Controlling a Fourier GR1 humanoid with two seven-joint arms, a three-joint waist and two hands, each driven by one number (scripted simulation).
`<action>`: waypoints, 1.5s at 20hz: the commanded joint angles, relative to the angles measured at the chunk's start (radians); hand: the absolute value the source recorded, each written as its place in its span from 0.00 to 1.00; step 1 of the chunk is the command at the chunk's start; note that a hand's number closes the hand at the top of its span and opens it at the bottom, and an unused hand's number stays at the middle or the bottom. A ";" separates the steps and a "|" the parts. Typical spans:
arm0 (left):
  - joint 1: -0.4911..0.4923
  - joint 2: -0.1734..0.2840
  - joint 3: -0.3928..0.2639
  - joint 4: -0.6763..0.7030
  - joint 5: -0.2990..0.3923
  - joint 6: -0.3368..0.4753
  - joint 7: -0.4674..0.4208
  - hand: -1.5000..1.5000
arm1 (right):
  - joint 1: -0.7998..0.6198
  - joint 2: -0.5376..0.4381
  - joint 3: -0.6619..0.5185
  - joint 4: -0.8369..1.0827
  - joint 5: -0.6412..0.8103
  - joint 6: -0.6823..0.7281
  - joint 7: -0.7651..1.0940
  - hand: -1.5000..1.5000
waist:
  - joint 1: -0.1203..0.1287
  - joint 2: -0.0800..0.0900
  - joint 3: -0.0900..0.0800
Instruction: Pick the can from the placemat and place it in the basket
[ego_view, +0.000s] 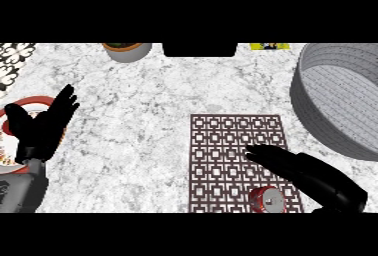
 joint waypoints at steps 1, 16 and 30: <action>-0.086 0.014 0.045 0.061 -0.008 -0.024 0.021 0.50 | -0.032 0.020 0.054 0.119 0.115 -0.074 -0.051 0.00 | -0.003 0.001 0.000; -0.015 -0.088 0.058 -0.089 -0.109 -0.014 0.089 0.50 | -0.005 -0.019 -0.069 0.113 0.063 0.045 -0.224 0.00 | -0.003 -0.001 0.000; -0.020 -0.106 0.130 0.031 -0.127 -0.098 0.002 0.50 | 0.048 0.054 0.056 0.157 0.284 -0.123 -0.224 0.00 | -0.003 0.000 0.000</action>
